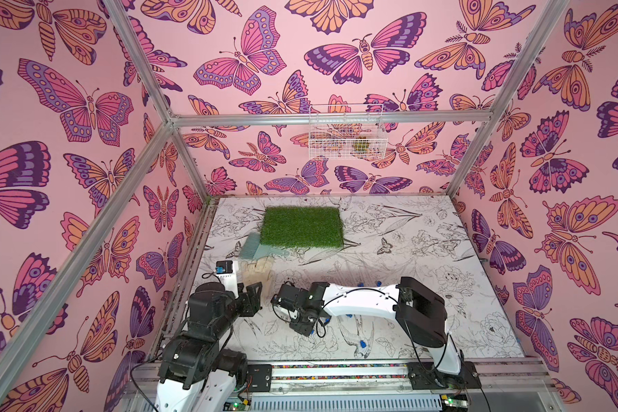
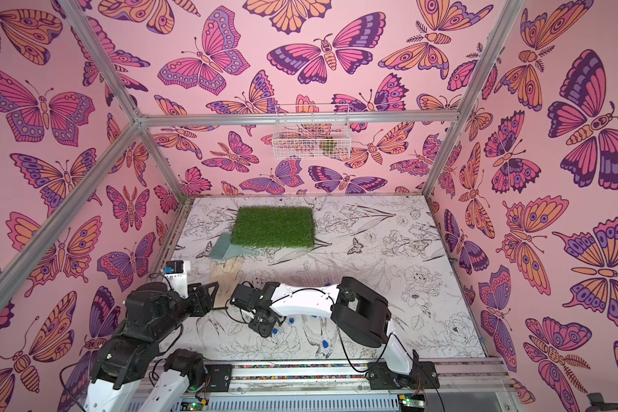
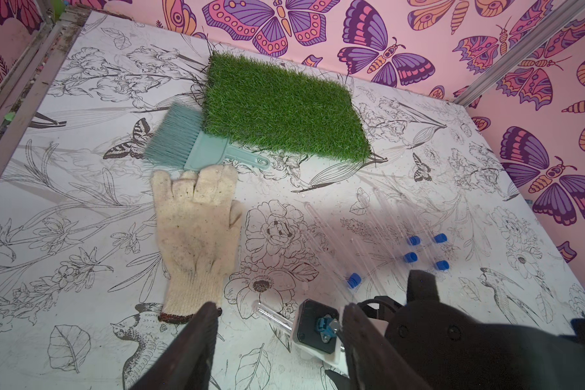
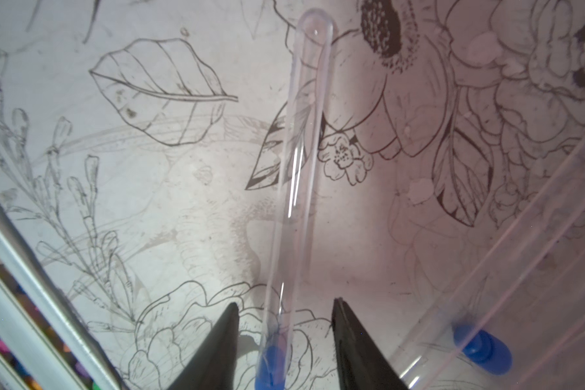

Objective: Remove stoppers from test tubes
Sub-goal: Pick up the test tube at the center of the board.

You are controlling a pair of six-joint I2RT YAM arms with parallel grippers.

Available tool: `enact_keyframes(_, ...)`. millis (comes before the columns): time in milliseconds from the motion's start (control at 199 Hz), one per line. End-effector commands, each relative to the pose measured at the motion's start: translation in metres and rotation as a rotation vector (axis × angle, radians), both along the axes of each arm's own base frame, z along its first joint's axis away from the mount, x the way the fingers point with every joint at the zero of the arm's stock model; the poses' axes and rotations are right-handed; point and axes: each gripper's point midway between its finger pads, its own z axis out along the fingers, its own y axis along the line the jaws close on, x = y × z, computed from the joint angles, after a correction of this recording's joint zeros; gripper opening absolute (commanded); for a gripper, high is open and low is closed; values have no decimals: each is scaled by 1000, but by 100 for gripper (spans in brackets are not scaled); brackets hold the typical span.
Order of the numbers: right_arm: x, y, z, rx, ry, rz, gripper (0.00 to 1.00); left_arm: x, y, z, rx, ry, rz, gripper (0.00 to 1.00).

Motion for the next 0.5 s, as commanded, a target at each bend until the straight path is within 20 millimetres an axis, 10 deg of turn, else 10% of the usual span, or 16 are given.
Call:
enact_keyframes(0,2,5,-1,-4,-8,-28,47,-4,2,-1,0,5,11,62)
enact_keyframes(492,2,2,-18,-50,4,-35,42,-3,2,-2,0,11,13,62)
